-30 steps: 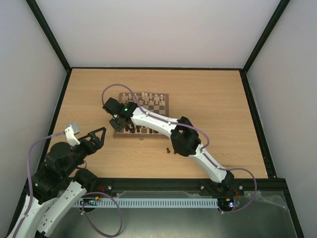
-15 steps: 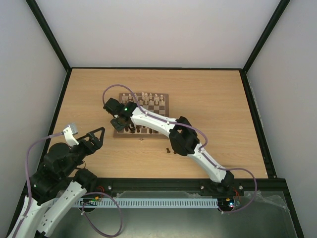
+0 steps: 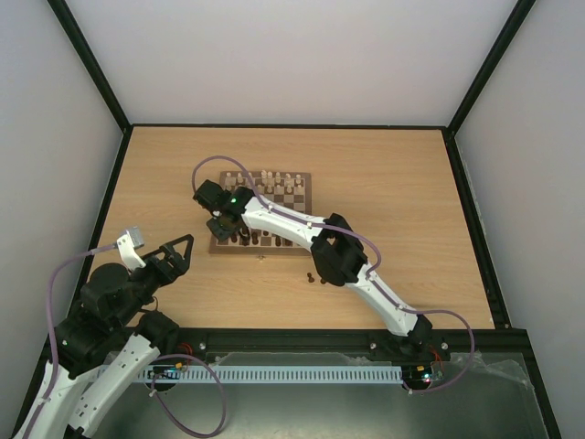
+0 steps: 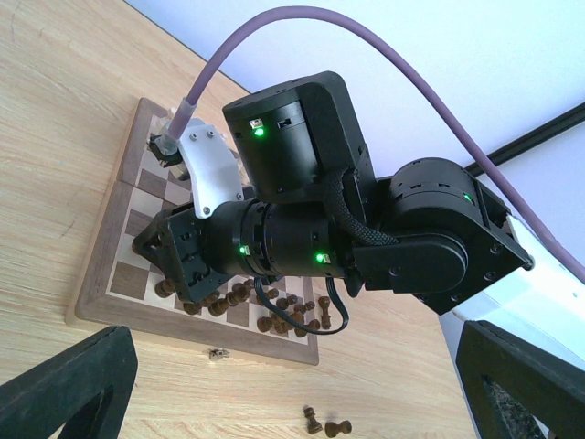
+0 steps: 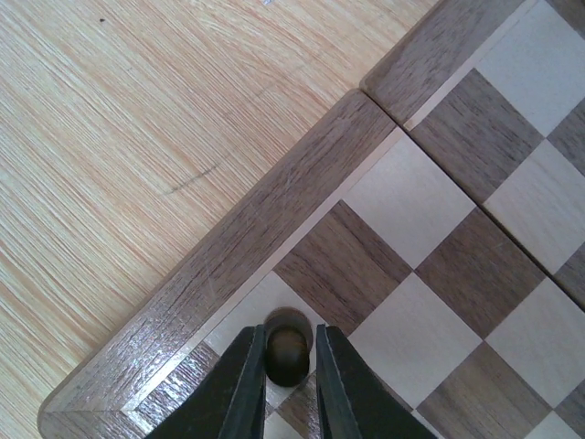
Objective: Set up the chess pieces on the board
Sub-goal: Place the chess piece on the chessboard, then move the chess piece to the chessboard.
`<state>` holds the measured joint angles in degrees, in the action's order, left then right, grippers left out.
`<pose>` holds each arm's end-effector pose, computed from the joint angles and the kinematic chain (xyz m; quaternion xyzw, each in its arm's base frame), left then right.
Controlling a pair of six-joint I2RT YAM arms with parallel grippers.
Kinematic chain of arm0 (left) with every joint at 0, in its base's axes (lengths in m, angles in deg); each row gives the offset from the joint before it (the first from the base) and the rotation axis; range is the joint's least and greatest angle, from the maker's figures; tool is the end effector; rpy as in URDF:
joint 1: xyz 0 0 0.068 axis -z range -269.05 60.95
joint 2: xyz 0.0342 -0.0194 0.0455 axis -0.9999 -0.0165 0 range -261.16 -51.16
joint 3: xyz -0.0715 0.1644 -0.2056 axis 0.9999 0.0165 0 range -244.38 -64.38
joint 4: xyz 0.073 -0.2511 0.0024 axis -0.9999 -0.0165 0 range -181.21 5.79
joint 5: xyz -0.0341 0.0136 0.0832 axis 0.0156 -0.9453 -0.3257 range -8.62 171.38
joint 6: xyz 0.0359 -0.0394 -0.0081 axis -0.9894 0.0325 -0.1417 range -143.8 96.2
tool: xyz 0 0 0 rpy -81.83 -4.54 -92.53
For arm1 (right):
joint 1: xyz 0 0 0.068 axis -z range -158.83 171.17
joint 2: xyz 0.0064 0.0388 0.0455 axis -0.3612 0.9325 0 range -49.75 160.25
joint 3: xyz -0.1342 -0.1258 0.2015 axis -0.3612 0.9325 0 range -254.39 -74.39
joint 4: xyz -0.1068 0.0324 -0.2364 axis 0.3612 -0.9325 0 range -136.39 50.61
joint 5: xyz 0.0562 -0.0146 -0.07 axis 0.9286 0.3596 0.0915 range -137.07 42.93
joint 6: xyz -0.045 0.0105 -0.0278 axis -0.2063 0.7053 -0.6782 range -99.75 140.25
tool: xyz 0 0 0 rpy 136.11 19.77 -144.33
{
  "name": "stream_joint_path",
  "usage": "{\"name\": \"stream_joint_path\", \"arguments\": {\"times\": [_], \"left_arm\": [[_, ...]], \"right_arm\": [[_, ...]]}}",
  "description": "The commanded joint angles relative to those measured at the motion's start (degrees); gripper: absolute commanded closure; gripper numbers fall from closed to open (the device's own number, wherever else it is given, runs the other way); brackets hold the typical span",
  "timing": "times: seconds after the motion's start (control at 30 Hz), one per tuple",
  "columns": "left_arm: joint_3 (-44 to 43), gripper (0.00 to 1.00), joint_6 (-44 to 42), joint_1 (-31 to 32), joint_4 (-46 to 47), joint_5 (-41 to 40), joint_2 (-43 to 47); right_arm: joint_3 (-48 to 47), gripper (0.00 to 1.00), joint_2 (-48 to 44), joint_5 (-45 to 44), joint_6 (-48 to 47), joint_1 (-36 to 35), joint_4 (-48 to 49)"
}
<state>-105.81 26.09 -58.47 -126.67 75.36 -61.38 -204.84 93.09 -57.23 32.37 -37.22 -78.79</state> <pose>0.0416 -0.0202 0.3173 -0.1623 0.7554 -0.3782 0.5099 0.2936 0.4650 0.1933 -0.3431 0.8769 0.1199 0.3145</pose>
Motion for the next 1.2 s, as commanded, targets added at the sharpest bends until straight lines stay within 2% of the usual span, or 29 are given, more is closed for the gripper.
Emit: {"name": "stream_joint_path", "arguments": {"times": [0.0,0.33,0.43,0.77,0.93,1.17], "left_arm": [[-0.3,0.01,-0.8,0.1,0.9,0.2,-0.2],[0.5,0.01,-0.6,0.2,1.2,0.7,-0.1],[0.5,0.01,-0.6,0.2,1.1,0.7,-0.1],[0.7,0.01,-0.6,0.2,1.5,0.7,-0.2],[1.0,0.01,-0.7,0.1,2.0,0.8,-0.6],[3.2,0.01,-1.1,0.2,4.1,1.8,-1.9]], "right_arm": [[-0.9,0.81,0.5,0.2,-0.5,0.3,-3.3],[1.4,0.72,-3.0,1.4,-0.1,0.4,-2.1],[3.9,0.66,-6.3,0.6,0.3,0.4,-0.2],[11.5,0.59,-17.6,-2.2,1.1,3.0,0.7],[14.0,0.65,-18.5,-0.9,2.9,8.7,-3.7],[14.9,0.62,-16.4,-1.9,3.1,10.1,-9.4]]}}
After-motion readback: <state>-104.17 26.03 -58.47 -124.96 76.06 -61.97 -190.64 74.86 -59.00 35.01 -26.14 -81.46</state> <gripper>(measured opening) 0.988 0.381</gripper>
